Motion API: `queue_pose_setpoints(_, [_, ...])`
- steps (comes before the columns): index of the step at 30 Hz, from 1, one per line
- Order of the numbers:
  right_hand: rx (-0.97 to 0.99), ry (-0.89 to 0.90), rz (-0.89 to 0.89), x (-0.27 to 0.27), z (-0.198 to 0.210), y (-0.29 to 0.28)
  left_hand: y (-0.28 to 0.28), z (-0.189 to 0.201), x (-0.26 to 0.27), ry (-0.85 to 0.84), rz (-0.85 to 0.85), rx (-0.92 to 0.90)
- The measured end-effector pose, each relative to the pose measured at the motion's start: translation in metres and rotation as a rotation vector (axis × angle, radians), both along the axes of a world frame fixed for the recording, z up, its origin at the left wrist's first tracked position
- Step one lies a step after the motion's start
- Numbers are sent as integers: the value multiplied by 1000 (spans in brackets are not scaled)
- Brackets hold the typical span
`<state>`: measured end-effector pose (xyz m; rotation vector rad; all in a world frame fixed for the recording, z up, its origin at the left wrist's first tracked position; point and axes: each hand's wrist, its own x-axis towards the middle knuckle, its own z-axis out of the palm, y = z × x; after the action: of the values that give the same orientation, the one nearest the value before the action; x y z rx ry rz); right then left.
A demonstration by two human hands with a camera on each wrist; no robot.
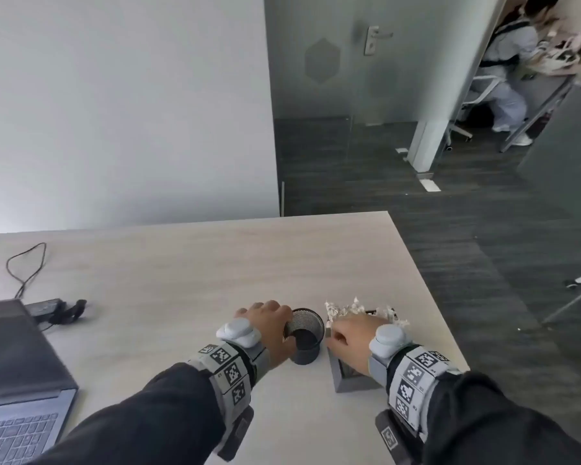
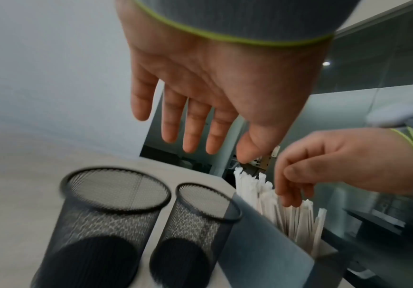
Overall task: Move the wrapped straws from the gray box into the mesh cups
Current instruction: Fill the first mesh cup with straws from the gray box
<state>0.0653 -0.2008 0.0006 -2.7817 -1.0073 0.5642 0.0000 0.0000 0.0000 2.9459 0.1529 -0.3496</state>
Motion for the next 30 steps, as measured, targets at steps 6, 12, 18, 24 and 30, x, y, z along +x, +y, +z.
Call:
queue_pose_setpoints(6, [16, 9, -91, -15, -62, -31, 3, -55, -16, 9, 50, -21])
queue_pose_setpoints(12, [-35, -109, -104, -22, -89, -39, 6, -90, 3, -17, -4, 33])
queue_pose_setpoints(18, [-22, -269, -199, -25, -110, -37, 1, -117, 4, -150, -17, 93])
queue_pose_setpoints(24, [-12, -329, -263, -24, -120, -33, 7, -140, 3, -399, -58, 90])
queue_pose_setpoints(30, [-7, -329, -286, -32, -121, -32, 7, -146, 0, -313, -41, 114])
